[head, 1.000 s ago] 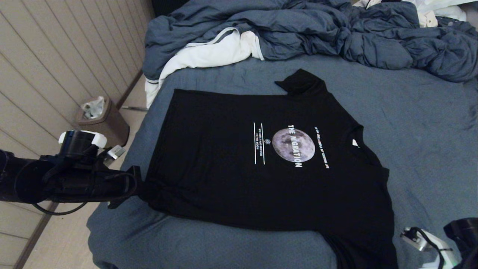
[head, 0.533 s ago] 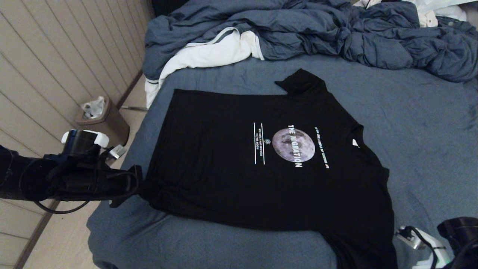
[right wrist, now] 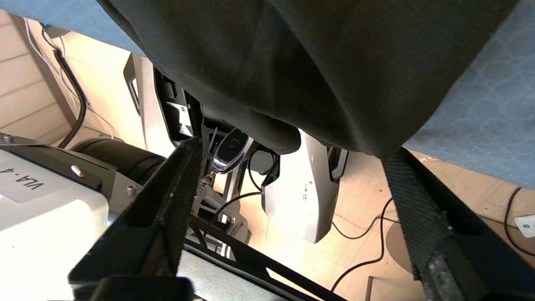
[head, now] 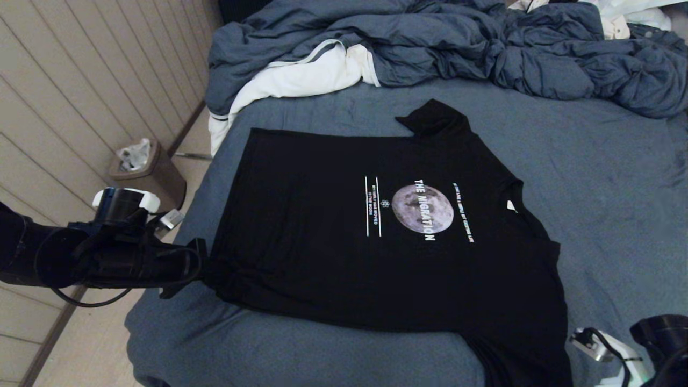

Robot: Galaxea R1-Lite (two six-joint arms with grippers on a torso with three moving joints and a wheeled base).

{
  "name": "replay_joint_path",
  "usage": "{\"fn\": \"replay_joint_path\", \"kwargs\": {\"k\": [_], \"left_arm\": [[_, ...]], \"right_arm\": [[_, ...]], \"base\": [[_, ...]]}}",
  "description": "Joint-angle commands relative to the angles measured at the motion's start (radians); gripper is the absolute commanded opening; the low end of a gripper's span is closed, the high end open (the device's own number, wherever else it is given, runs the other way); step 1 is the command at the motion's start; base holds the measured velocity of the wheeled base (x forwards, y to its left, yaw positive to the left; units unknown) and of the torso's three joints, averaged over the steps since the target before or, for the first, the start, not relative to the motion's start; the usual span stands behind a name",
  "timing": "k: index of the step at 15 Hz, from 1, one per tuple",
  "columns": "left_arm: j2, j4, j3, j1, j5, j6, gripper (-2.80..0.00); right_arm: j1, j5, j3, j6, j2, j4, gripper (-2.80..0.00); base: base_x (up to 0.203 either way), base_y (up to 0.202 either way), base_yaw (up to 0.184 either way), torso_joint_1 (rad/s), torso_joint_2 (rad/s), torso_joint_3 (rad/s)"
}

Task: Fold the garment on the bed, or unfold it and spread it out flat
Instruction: Fold the black T-shirt

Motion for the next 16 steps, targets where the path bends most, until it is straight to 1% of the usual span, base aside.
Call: {"fn": "replay_joint_path", "kwargs": {"k": [1,6,7,9,10,16], "left_arm": [[0.001,-0.001,0.0,0.0,-0.003,-0.004,-2.8],[0.009,-0.001,-0.008,0.0,-0.003,-0.004,-2.8],[0.009,-0.001,-0.008,0.0,-0.003,-0.004,-2.8],[0.009,-0.002,-0.011,0.0,-0.003,-0.004,-2.8],[0.012,-0.001,-0.014,0.0,-0.001,-0.004,-2.8],[0.024,-0.002,-0.018,0.0,-0.001,-0.003,-2.8]], "right_arm": [[-0.001,0.002,-0.004,-0.002,0.008,-0.002,0.0],[0.003,0.002,-0.024,0.001,0.034,-0.005,0.0],[0.005,0.003,-0.027,0.003,0.048,-0.022,0.0],[0.025,0.007,-0.006,0.007,0.064,-0.094,0.0],[0.032,0.01,-0.004,0.007,0.073,-0.107,0.0],[0.083,0.017,-0.011,0.011,0.094,-0.11,0.0]], "base": [[0.0,0.0,0.0,0.0,0.0,0.0],[0.0,0.0,0.0,0.0,0.0,0.0],[0.0,0.0,0.0,0.0,0.0,0.0],[0.0,0.0,0.0,0.0,0.0,0.0],[0.0,0.0,0.0,0.0,0.0,0.0],[0.0,0.0,0.0,0.0,0.0,0.0]]}}
